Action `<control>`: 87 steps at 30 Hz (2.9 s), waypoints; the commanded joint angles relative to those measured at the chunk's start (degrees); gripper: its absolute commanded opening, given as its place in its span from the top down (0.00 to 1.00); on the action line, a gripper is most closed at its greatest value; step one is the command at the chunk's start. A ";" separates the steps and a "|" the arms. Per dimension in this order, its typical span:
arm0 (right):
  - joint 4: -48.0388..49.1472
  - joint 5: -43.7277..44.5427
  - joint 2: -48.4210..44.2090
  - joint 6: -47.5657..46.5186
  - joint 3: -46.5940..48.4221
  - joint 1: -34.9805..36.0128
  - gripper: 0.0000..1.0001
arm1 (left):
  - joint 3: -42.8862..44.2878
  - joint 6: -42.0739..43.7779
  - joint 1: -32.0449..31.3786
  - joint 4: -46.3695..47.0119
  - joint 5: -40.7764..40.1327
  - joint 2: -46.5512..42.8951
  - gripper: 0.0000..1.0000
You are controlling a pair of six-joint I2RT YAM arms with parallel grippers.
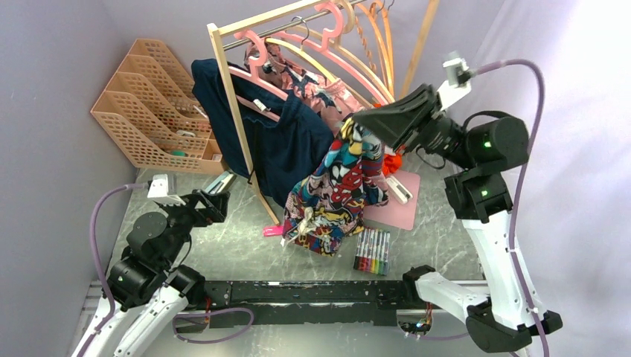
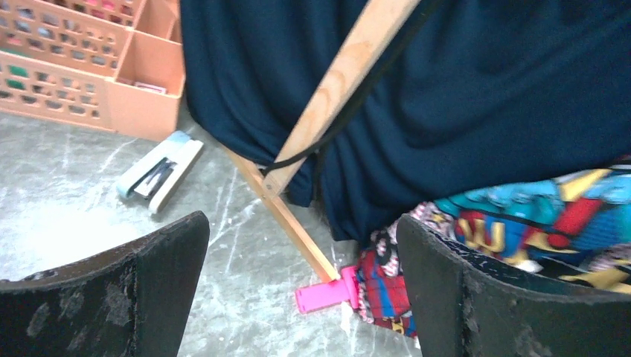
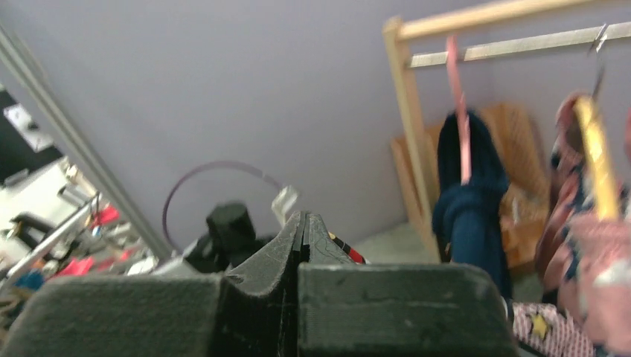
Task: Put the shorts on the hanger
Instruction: Adjust the shorts at the center of the board.
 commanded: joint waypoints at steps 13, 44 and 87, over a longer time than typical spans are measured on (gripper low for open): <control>-24.40 6.97 -7.25 -21.65 -16.07 14.74 1.00 | -0.72 2.88 0.05 11.51 44.82 7.56 0.05; 6.84 70.36 16.11 -13.07 -19.92 53.47 1.00 | 0.22 -1.88 0.06 5.69 45.50 2.10 0.04; -26.43 53.03 -3.32 -15.15 -36.08 57.90 0.26 | 9.97 -19.74 0.05 -15.49 0.52 5.55 0.93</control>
